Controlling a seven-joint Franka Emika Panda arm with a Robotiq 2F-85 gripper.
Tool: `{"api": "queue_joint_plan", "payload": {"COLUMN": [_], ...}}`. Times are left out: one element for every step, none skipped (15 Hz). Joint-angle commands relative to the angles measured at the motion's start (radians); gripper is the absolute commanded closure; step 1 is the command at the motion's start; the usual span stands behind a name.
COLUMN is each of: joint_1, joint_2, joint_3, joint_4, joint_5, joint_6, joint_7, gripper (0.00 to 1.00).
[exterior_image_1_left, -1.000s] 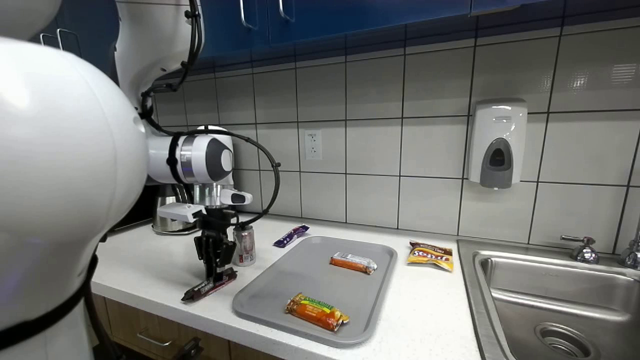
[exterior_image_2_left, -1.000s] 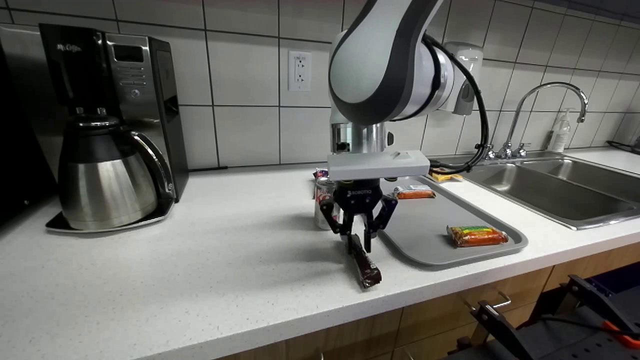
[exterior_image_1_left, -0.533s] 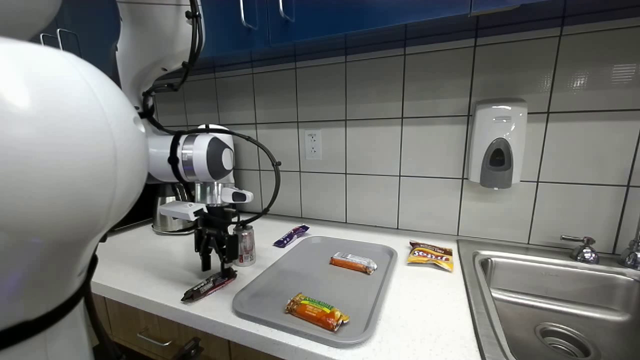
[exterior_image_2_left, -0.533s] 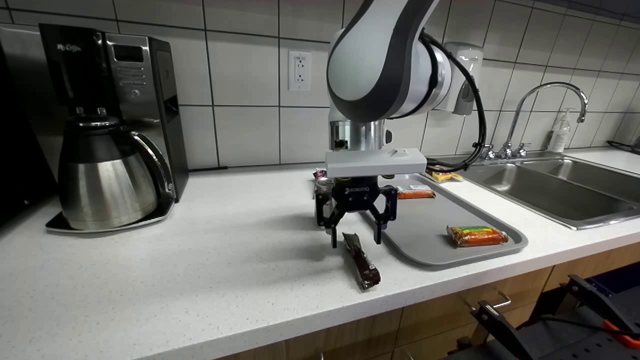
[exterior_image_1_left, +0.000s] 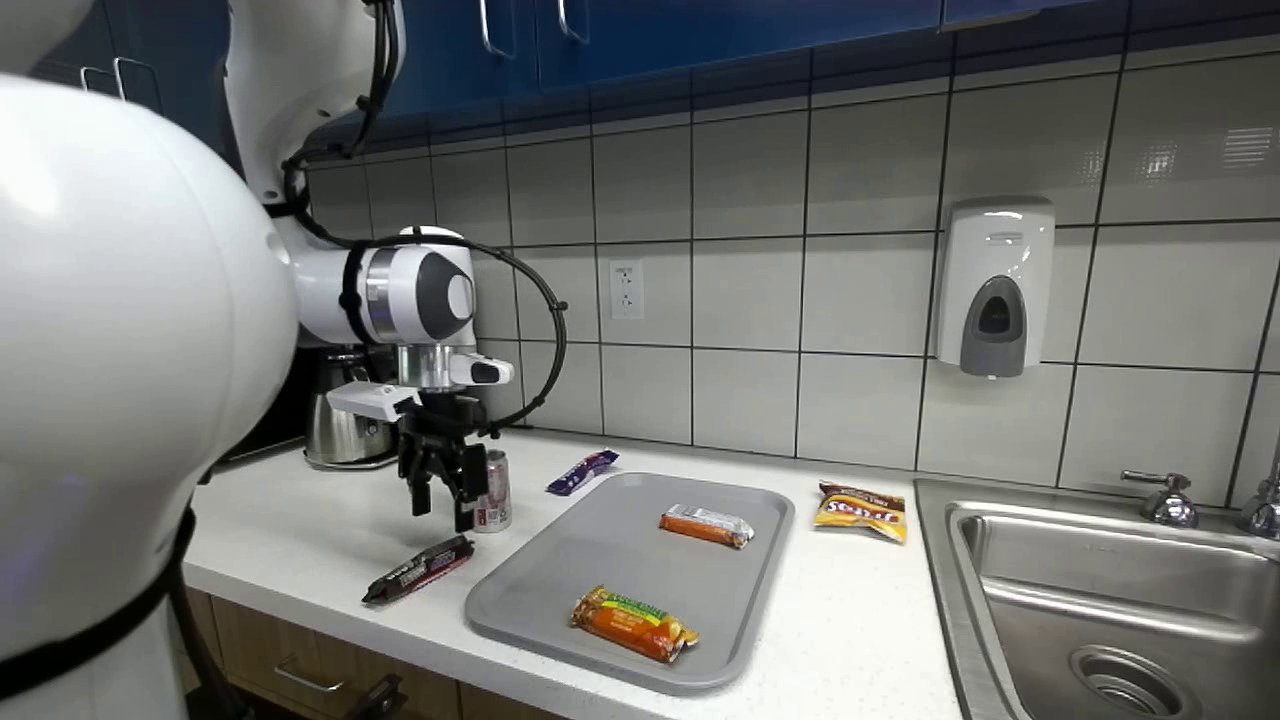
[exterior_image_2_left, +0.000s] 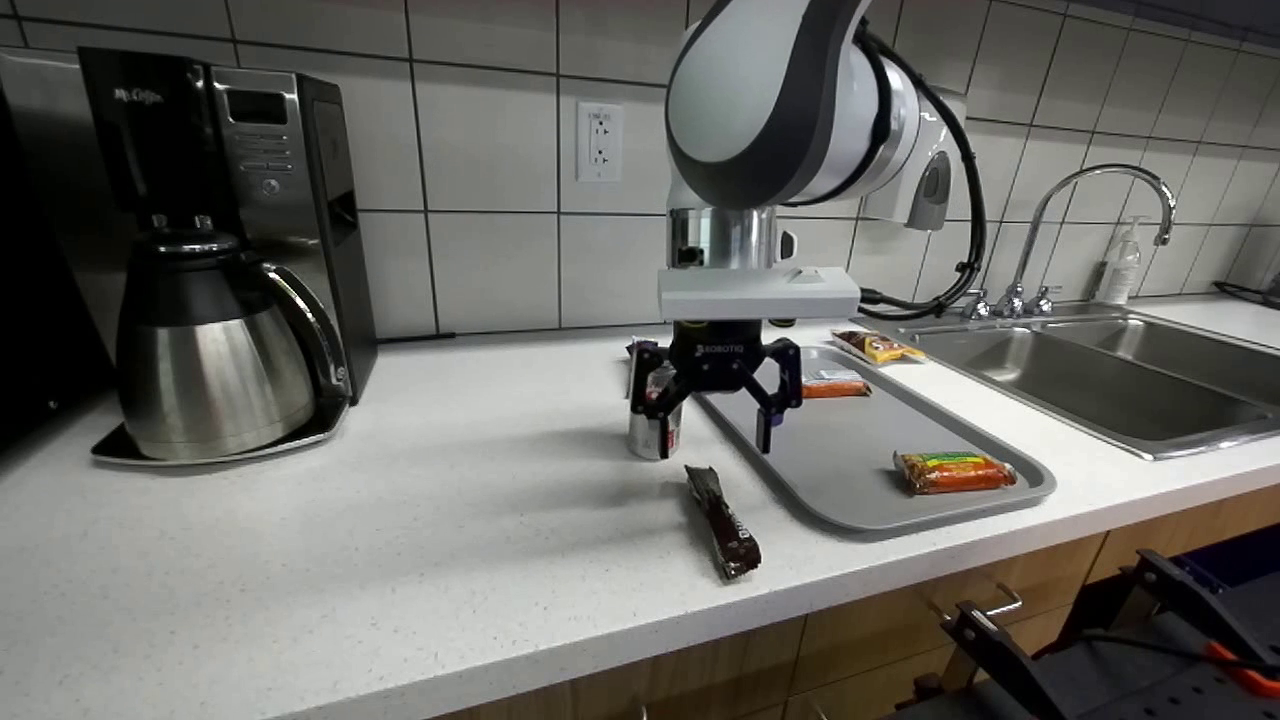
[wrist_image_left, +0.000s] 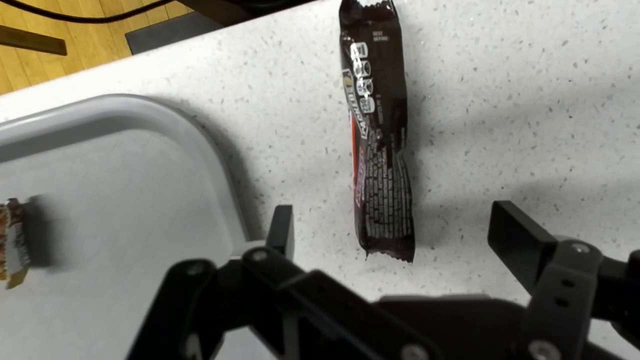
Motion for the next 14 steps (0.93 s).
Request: {"api": "queue_joint_plan", "payload": {"joint_1": [-0.010,-0.014,-0.019,-0.026,-0.032,-0.039,-0.048,-0.057,-0.068,-0.079,-0.090,-0.102,-0.115,-0.127], "joint_2": [-0.101,-0.119,-0.135,-0.152,-0.167,-0.183,-0.199,-0.212,-0.227,-0.241,-0.253,-0.264,-0.274,-0.281], "joint_3": [-0.008,-0.012,-0.014,-0.018,-0.021,-0.025,-0.030,-0.033,-0.038,-0.042,-0.045,-0.050,-0.053,-0.056], "joint_4": [-0.057,-0.068,-0.075,-0.084,-0.092,-0.103,-0.111,-0.119,-0.128,-0.136,-0.140,-0.150,-0.155,-0.160], "joint_5": [0.016,0.014,0.012,0.009,0.008,0.005,0.000,-0.005,-0.010,-0.014,-0.017,-0.025,-0.037,-0.046], "joint_6": [-0.018,-0.019,-0.022,-0.023,-0.024,-0.021,-0.024,-0.024,-0.027,-0.027,-0.033,-0.031,-0.034,-0.035], "joint_7": [0.010,0.014,0.016,0.020,0.021,0.024,0.028,0.033,0.038,0.044,0.049,0.058,0.069,0.080], "gripper": [0.00,0.00,0.00,0.00,0.00,0.00,0.00,0.00,0.00,0.00,0.00,0.00,0.00,0.00]}}
